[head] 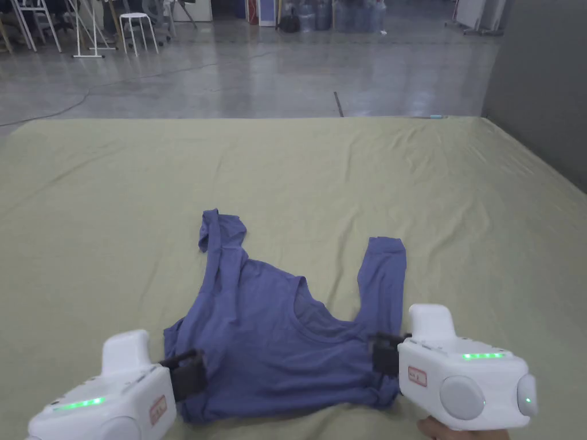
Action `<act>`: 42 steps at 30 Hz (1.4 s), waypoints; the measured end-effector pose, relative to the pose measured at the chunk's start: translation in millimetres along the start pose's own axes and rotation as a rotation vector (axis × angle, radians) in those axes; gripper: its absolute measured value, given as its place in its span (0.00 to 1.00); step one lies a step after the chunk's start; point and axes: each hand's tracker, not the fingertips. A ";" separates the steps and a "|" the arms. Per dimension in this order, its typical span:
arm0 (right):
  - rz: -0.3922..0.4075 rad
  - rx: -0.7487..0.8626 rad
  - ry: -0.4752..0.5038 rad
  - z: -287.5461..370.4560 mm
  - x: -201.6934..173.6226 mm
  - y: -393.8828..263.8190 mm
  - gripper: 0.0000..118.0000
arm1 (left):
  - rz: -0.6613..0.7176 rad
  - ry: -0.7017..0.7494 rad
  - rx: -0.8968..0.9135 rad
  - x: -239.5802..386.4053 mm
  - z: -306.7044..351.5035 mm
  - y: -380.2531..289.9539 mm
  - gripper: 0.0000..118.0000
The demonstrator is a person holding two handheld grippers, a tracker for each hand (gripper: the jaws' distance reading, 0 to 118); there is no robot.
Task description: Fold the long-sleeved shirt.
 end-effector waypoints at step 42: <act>0.428 -0.464 0.093 -314.4 -135.6 129.7 0.55 | 0.080 -0.047 -0.211 -32.0 -108.5 -14.0 0.08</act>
